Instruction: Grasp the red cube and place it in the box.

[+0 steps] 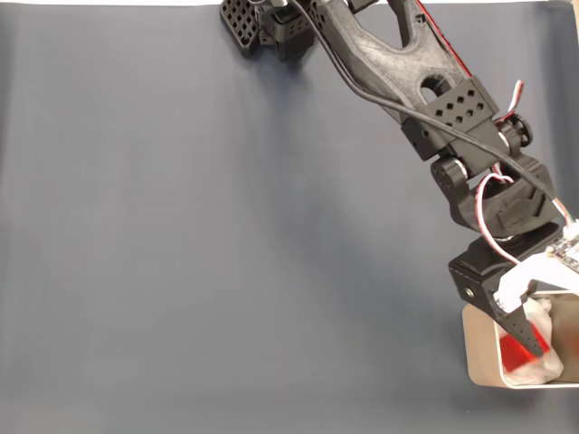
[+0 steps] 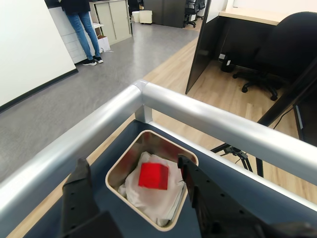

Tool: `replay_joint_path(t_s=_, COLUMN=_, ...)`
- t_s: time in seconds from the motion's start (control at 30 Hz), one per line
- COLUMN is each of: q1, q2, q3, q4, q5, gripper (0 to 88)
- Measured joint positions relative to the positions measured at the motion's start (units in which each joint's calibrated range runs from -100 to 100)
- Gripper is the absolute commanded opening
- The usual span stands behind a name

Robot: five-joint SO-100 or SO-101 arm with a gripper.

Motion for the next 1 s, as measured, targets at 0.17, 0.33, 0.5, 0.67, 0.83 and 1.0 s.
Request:
replay_joint_path(t_s=0.17, q1=-0.3, q2=0.0, q3=0.0, q4=0.0, q5=0.2, gripper=43.6)
replay_joint_path(t_s=0.33, q1=-0.3, q2=0.0, q3=0.0, q4=0.0, q5=0.2, gripper=43.6)
replay_joint_path(t_s=0.5, q1=-0.3, q2=0.0, q3=0.0, q4=0.0, q5=0.2, gripper=43.6)
replay_joint_path(t_s=0.67, q1=-0.3, q2=0.0, q3=0.0, q4=0.0, q5=0.2, gripper=43.5)
replay_joint_path(t_s=0.83, q1=-0.3, q2=0.0, q3=0.0, q4=0.0, q5=0.2, gripper=43.5)
replay_joint_path(t_s=1.0, q1=-0.4, q2=0.0, q3=0.0, q4=0.0, q5=0.2, gripper=43.5)
